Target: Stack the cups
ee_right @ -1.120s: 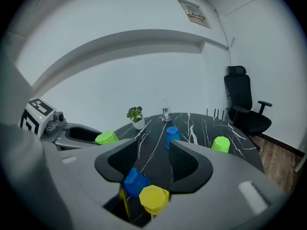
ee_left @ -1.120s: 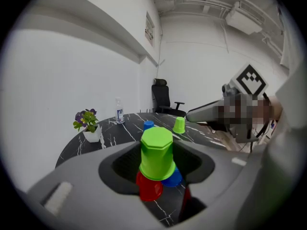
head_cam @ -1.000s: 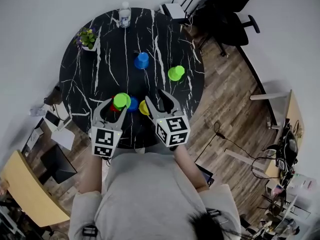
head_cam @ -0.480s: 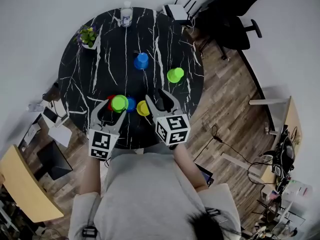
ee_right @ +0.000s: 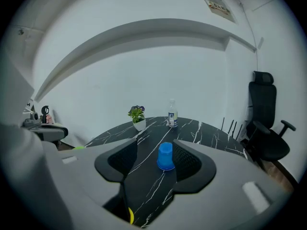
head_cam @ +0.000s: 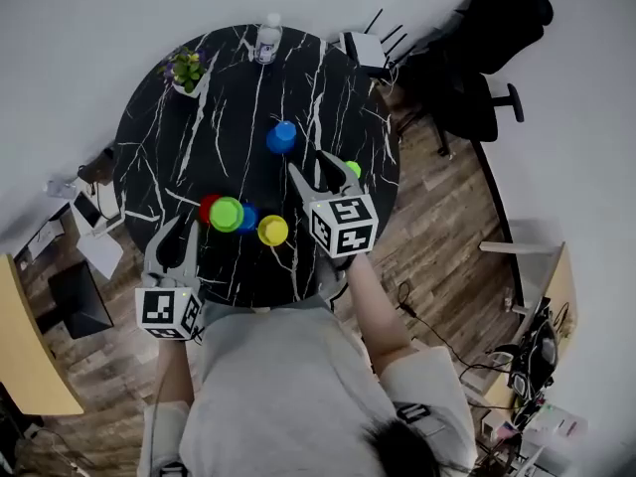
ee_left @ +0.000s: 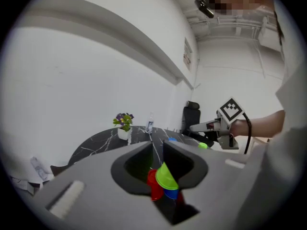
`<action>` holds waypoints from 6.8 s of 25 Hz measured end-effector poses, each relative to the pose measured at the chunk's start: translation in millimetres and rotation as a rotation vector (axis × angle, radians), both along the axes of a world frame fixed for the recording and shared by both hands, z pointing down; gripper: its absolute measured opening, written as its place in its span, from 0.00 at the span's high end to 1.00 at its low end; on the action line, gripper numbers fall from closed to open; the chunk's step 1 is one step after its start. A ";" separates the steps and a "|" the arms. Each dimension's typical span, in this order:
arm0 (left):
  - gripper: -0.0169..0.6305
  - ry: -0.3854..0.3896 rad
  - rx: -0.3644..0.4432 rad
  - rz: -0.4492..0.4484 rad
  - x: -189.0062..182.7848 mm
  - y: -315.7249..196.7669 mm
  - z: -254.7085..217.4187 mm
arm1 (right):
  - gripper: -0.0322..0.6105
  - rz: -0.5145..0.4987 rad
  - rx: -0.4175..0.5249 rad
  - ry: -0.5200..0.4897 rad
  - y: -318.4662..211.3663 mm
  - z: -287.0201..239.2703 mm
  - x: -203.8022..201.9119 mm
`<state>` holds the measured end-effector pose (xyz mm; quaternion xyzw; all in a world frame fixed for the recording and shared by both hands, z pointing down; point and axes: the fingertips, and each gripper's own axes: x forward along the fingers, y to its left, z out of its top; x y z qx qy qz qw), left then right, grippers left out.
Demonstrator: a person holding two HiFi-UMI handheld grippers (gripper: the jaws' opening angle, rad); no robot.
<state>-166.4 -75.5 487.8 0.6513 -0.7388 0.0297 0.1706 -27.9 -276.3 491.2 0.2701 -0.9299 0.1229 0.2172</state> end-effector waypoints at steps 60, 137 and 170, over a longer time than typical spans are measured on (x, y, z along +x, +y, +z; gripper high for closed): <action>0.88 -0.144 0.058 0.221 -24.6 -1.0 -20.5 | 0.65 0.146 -0.041 0.111 145.8 29.8 11.7; 0.88 -0.172 0.105 -0.026 -29.9 10.7 -44.7 | 0.56 0.386 -0.104 0.110 -26.0 106.9 124.8; 0.89 -0.136 0.162 0.269 -3.2 -11.8 -44.8 | 0.61 0.269 0.035 -0.027 103.6 -60.9 56.4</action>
